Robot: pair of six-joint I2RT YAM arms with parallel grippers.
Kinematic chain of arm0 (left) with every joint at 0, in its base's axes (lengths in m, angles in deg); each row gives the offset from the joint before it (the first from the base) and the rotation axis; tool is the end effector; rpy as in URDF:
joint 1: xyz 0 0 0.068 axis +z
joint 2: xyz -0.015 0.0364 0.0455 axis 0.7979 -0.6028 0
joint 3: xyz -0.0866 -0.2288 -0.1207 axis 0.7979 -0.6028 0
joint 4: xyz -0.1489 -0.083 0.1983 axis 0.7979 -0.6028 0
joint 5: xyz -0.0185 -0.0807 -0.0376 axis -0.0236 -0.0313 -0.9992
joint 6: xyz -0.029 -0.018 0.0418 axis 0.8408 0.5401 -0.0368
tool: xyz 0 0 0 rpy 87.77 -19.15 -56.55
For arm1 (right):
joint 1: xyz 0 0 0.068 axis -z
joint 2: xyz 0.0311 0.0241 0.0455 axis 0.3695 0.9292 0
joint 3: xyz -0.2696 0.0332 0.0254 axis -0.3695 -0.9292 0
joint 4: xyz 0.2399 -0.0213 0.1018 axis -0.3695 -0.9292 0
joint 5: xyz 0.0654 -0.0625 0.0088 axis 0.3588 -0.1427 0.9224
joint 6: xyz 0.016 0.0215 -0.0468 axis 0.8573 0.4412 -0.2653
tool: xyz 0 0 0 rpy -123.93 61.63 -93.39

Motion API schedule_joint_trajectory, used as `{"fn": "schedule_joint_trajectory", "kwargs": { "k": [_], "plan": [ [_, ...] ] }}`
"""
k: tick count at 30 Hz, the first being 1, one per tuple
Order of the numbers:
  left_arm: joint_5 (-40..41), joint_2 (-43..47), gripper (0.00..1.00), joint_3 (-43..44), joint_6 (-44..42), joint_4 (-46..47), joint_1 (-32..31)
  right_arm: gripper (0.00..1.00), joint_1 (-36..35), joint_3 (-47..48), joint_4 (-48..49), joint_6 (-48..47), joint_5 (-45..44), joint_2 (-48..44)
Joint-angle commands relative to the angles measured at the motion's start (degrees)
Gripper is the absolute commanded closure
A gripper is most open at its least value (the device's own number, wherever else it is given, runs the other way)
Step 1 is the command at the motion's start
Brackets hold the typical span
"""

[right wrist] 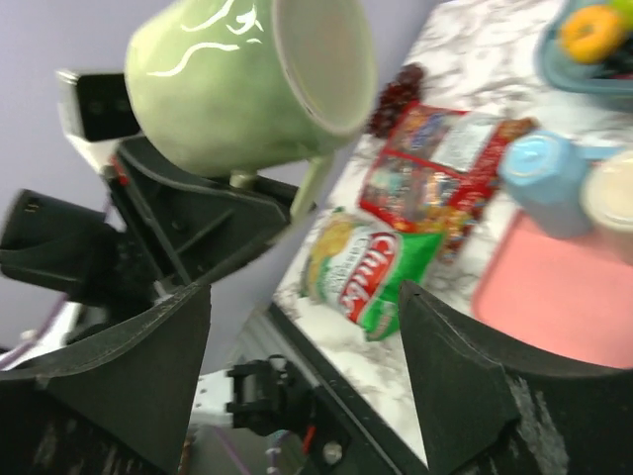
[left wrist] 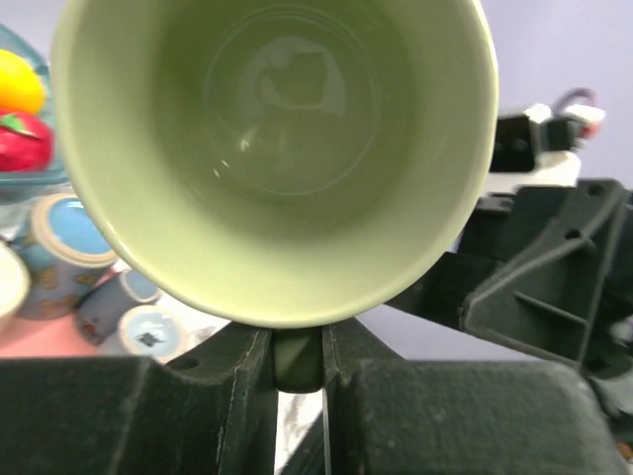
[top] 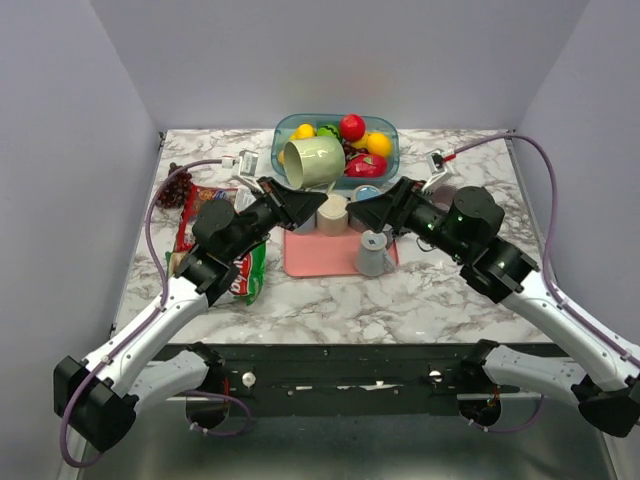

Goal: Turn the mug right side up

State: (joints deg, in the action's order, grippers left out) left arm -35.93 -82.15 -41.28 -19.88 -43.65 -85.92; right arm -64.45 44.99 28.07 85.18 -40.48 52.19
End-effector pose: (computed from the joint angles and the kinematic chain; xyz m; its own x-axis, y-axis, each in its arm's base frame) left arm 0.1845 -0.1313 0.3706 -0.4908 -0.5824 -0.6481 0.5850 0.3310 -0.7404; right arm 0.1662 0.1590 0.4052 -0.5416 0.4420 -0.7151 -0.5244 0.4872 0.6983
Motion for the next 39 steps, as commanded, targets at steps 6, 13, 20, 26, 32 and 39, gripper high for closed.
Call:
{"fn": "schedule_joint_trajectory", "kwargs": {
  "k": [6, 13, 20, 26, 32, 39],
  "plan": [
    [13.78, -15.52, 1.00, 19.09, -18.14, -17.29, -13.05, 0.07, -0.04, 5.27, -24.74, -9.04, -29.49, -11.47],
    [18.27, -32.93, 1.00, 33.33, -21.66, -19.59, -21.31, 0.00, -0.04, 10.63, -32.14, -12.65, -39.00, -17.71],
    [21.00, -51.92, 1.00, 53.78, -24.13, -26.18, -28.52, 0.00, -0.04, 12.83, -32.93, -14.06, -37.95, -23.08],
    [29.16, -69.84, 1.00, 73.55, -31.85, -31.63, -32.83, 0.00, -0.13, 16.35, -36.88, -14.59, -35.76, -25.02],
    [27.77, -83.48, 1.00, 88.46, -33.27, -37.80, -32.92, 0.00, -0.04, 15.39, -40.22, -13.45, -35.05, -28.18],
    [28.64, -88.75, 1.00, 88.71, -34.14, -33.13, -33.01, 0.00, -0.04, 12.84, -41.63, -11.78, -33.91, -30.38]
  ]
}}
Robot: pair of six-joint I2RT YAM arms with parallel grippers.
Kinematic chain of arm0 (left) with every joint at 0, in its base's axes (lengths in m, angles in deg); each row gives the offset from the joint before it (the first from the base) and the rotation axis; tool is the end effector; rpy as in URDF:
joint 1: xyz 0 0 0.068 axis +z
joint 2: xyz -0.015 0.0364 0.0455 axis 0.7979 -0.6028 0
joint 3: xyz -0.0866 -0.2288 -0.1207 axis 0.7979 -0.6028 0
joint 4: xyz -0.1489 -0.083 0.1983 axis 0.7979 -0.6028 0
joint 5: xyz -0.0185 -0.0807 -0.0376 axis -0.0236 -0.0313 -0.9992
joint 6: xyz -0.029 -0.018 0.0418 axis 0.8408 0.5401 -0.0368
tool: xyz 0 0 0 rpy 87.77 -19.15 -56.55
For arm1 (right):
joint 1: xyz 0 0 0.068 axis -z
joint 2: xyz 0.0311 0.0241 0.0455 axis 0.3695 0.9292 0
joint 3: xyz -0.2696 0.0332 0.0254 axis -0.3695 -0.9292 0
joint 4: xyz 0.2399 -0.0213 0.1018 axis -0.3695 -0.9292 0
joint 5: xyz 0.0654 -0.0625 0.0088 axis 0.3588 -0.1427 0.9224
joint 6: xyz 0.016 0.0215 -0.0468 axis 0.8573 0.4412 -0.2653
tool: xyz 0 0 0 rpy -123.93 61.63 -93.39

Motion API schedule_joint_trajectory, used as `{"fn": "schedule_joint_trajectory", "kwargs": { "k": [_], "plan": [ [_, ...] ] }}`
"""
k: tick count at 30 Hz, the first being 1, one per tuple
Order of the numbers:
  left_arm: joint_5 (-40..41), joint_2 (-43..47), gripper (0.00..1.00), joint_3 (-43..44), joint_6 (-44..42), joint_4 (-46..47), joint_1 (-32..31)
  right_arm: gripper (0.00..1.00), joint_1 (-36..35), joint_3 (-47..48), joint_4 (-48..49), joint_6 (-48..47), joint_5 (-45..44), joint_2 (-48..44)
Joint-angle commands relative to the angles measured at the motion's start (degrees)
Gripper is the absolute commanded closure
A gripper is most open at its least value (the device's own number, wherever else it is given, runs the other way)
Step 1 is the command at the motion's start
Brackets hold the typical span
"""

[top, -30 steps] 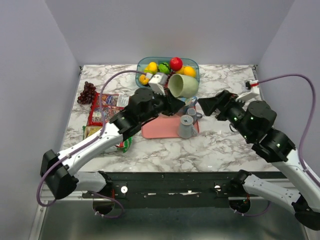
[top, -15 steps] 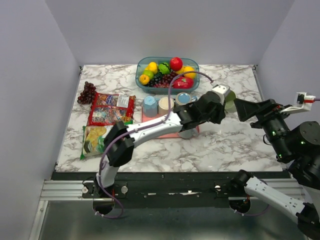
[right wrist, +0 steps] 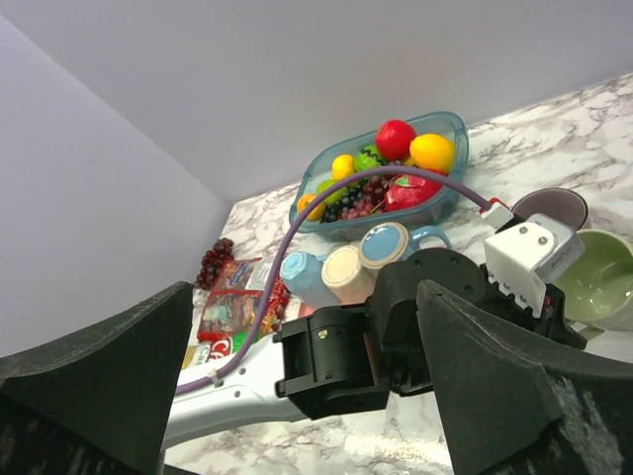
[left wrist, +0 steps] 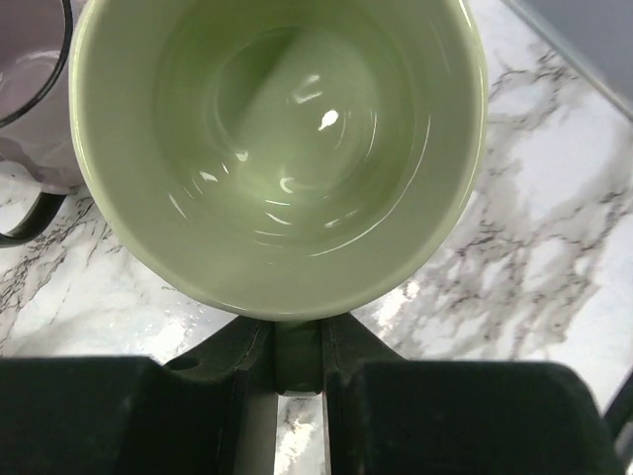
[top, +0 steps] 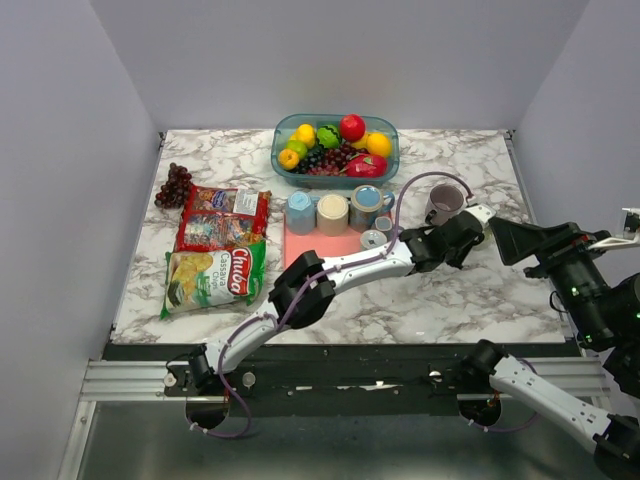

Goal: Turn the mug right side up

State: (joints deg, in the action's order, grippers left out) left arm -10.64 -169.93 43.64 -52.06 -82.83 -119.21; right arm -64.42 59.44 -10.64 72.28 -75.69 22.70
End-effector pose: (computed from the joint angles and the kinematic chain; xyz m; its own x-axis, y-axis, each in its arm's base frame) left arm 0.2368 -0.5244 0.2249 -0.4804 0.2729 -0.8335 0.7269 0.6556 -0.2043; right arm 0.0237 -0.0016 0.4642 -0.0856 0.5377 -0.8388 -0.2249 0.8097 0.5420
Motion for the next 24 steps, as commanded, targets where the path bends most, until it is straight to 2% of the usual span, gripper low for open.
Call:
{"fn": "schedule_joint_trajectory", "kwargs": {
  "k": [1, 11, 24],
  "plan": [
    [3.62, -1.25, 1.00, 3.80, -2.15, 6.15, 0.36, 0.00, -0.06, -1.79, -3.18, 1.30, 1.74, -0.89],
    [4.94, -4.15, 1.00, 3.01, -3.47, 6.33, 0.71, 0.00, -0.06, -4.69, -3.27, 2.44, 2.54, -1.24],
    [7.93, -6.00, 1.00, 2.66, -5.22, 1.93, 0.98, 0.00, -0.06, -4.43, -2.66, 2.09, 1.92, 0.51]
  ]
}}
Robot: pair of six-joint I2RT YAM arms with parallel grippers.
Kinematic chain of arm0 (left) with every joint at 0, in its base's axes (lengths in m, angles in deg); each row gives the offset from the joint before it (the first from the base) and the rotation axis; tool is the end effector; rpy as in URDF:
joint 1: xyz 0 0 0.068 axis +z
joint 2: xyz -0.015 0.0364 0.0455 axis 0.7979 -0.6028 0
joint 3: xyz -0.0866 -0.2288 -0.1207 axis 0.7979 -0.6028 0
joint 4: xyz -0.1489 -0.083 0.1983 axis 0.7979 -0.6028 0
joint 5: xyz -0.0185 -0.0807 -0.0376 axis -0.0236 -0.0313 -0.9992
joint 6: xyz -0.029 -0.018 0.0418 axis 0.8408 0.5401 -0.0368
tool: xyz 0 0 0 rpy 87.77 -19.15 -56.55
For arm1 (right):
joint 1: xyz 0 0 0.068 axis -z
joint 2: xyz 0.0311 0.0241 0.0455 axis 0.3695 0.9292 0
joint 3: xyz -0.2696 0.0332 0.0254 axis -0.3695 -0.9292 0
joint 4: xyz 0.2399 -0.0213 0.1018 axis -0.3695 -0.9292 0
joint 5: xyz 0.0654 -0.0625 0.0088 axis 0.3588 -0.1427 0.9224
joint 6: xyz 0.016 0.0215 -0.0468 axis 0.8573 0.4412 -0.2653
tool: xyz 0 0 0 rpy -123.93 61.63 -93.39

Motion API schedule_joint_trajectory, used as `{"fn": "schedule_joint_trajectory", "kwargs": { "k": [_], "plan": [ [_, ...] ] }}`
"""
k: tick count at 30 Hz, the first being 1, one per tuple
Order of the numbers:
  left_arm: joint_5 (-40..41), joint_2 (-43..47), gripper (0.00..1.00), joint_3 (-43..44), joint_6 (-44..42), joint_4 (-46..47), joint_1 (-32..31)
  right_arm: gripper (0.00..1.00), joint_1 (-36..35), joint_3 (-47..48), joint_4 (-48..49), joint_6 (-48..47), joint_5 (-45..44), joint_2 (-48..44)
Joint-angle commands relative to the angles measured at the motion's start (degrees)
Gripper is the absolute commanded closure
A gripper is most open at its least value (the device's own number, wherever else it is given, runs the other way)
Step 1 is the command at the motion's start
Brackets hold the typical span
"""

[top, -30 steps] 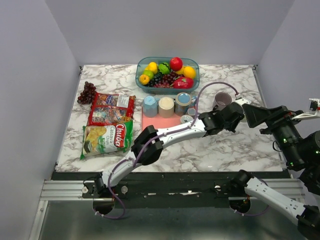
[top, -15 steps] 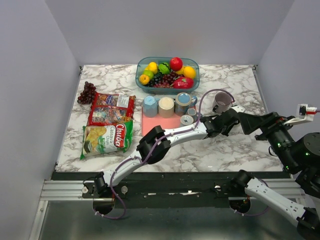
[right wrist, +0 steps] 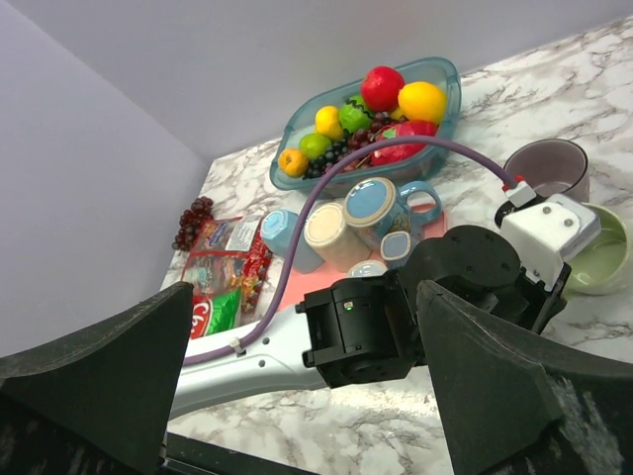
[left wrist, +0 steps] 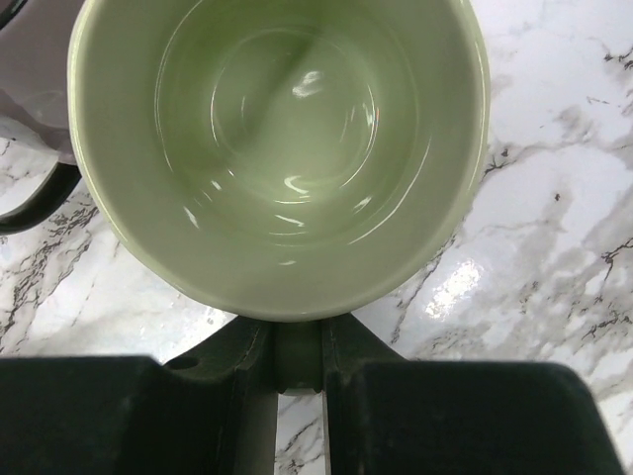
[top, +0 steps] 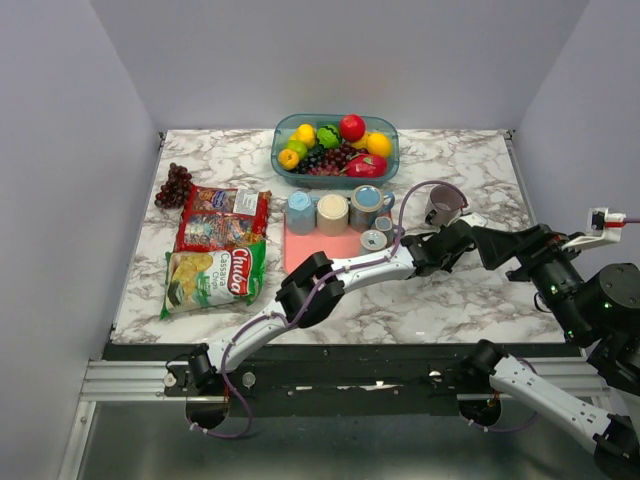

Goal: Turn the mug right side up

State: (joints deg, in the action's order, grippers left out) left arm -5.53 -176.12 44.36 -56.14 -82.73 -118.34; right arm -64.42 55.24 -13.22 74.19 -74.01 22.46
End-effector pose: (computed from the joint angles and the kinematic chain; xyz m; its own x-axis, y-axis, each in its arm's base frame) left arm 0.2515 -0.5280 0.1692 -0.4520 0.3676 -0.8127 0.7000 0.7109 -0.0678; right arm 0.0340 0.0092 0.4421 -0.1787 0.4956 -0.8500 -0.1998 0.8276 0.5245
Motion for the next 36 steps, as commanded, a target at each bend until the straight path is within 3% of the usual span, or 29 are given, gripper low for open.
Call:
{"fn": "schedule_joint_trajectory", "kwargs": {
  "k": [1, 4, 5, 8, 9, 12, 19, 22, 28, 29, 36],
  "plan": [
    [2.81, 0.19, 1.00, 1.85, -1.05, 1.82, 0.19, 0.00, -0.06, -0.23, 0.01, 0.27, 0.15, 0.84],
    [2.81, 0.19, 0.88, 1.76, -1.05, 1.64, 0.19, 0.00, 0.03, -0.40, 0.01, 0.27, 0.33, 0.93],
    [2.81, 0.19, 0.76, 1.68, -0.96, 1.73, 0.19, 0.00, -0.06, -0.41, 0.10, 0.27, 0.41, 1.02],
    [2.81, 0.45, 0.54, 1.76, -1.22, 2.08, 0.28, 0.00, -0.06, -0.49, 0.10, 0.27, 0.33, 1.10],
    [2.81, 0.63, 0.50, 1.76, -1.23, 2.52, 0.28, 0.00, -0.06, -0.49, 0.10, 0.27, 0.33, 1.10],
    [2.73, 1.33, 0.43, 1.33, -1.22, 3.75, 0.19, 0.00, -0.06, -0.32, -0.08, 0.27, 0.15, 1.10],
    [1.15, 3.88, 0.44, -1.22, -0.61, 6.65, 0.19, 0.00, -0.06, -0.14, -0.34, 0.27, 0.24, 1.98],
    [0.53, 6.24, 0.36, -4.12, -0.52, 7.88, 0.28, 0.00, -0.06, -0.14, -0.52, 0.36, -0.02, 2.16],
    [-1.76, 19.31, 0.11, -21.94, 1.23, 16.93, 0.19, 0.00, -0.06, 1.35, -2.09, -1.57, -1.60, 5.22],
    [-2.11, 21.61, 0.01, -24.58, 2.02, 17.89, 0.11, 0.00, -0.06, 1.96, -2.27, -2.27, -2.22, 6.19],
    [-2.03, 41.39, 0.01, -51.02, 2.55, 25.46, -0.95, 0.00, -0.06, 4.25, -0.34, -3.15, -4.32, 14.45]
  ]
}}
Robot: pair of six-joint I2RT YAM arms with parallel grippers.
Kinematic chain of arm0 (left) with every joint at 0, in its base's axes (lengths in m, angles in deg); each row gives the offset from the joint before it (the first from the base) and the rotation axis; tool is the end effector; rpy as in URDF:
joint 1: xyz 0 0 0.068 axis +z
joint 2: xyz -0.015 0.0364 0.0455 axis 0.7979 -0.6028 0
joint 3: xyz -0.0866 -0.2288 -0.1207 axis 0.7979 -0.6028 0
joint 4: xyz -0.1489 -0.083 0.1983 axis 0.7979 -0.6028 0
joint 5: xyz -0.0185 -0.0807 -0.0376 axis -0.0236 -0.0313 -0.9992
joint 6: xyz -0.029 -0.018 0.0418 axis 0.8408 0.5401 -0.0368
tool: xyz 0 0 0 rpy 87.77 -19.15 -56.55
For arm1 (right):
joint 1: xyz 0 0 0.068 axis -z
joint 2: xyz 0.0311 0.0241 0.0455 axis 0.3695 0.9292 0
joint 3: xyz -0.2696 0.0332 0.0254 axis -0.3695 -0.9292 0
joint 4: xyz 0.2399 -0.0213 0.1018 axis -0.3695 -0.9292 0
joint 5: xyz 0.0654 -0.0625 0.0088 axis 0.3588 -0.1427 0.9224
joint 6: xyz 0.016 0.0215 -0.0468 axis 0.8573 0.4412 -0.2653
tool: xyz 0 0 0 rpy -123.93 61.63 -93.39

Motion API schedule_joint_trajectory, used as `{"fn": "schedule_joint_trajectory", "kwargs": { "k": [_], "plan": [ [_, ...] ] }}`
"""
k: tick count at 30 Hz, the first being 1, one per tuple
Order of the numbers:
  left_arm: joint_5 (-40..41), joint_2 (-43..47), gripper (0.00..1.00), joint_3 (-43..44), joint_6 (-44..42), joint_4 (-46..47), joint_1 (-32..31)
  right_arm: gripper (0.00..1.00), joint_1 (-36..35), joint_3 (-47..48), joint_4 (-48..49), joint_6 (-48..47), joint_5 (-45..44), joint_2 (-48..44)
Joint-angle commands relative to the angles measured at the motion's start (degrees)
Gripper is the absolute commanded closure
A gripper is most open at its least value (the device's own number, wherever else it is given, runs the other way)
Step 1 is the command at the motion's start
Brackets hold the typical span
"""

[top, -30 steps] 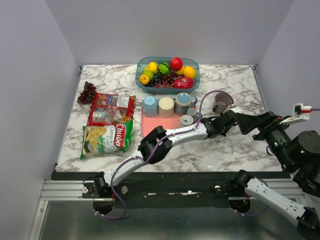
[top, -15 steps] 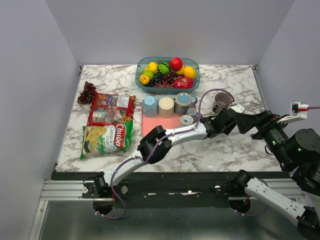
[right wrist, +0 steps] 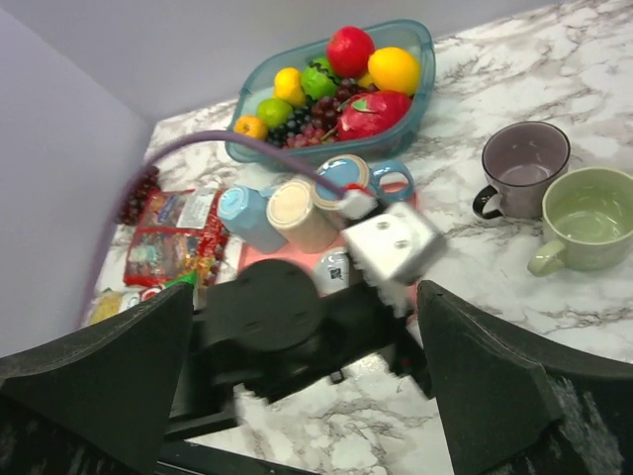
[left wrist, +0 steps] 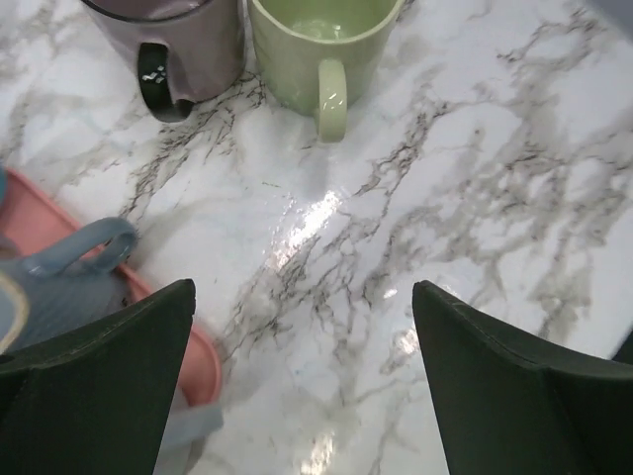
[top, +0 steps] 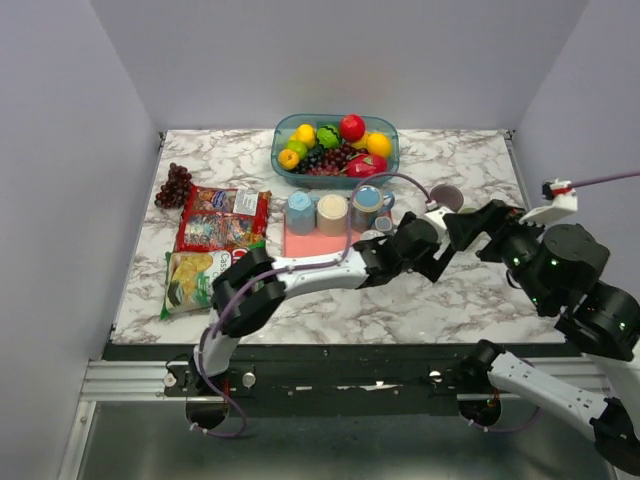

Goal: Turn the mug right side up

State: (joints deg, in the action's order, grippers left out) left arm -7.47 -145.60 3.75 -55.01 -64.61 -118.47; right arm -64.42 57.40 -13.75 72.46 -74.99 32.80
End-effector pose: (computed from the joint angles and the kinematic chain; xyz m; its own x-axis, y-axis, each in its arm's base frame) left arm 0.2084 -0.4392 0.2339 -0.4214 0.2534 -0.8707 0.7174 0.6805 -0.1492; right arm 0.0727 0.0442 0.4442 -0.2620 0.3821 -0.8862 -0.1393 0.8937 0.4265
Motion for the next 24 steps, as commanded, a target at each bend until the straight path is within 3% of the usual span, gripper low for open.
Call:
{"fn": "schedule_joint_trajectory", "kwargs": {
  "k": [1, 5, 12, 18, 24],
  "plan": [
    [0.62, 14.73, 0.01, -12.45, 1.85, 7.17, -0.82, 0.00, -0.06, 2.35, 0.10, -1.43, -4.39, 5.43],
    [2.91, 24.33, 0.01, -21.68, 4.75, 6.20, -0.64, 0.00, 1.69, 2.09, -0.69, 0.24, -11.42, 13.16],
    [7.92, 38.13, 0.01, -35.82, 9.50, 1.81, 2.25, 0.05, 17.76, -7.04, 3.51, 7.27, 1.92, 22.22],
    [8.71, 48.33, 0.01, -40.59, 10.21, -2.23, 7.70, 0.15, 25.68, -15.38, 7.73, 11.22, 6.15, 30.04],
    [4.67, 53.08, 0.01, -42.18, 10.21, -3.55, 14.37, 0.14, 31.66, -18.21, 13.36, 10.00, 7.11, 37.59]
  ]
}}
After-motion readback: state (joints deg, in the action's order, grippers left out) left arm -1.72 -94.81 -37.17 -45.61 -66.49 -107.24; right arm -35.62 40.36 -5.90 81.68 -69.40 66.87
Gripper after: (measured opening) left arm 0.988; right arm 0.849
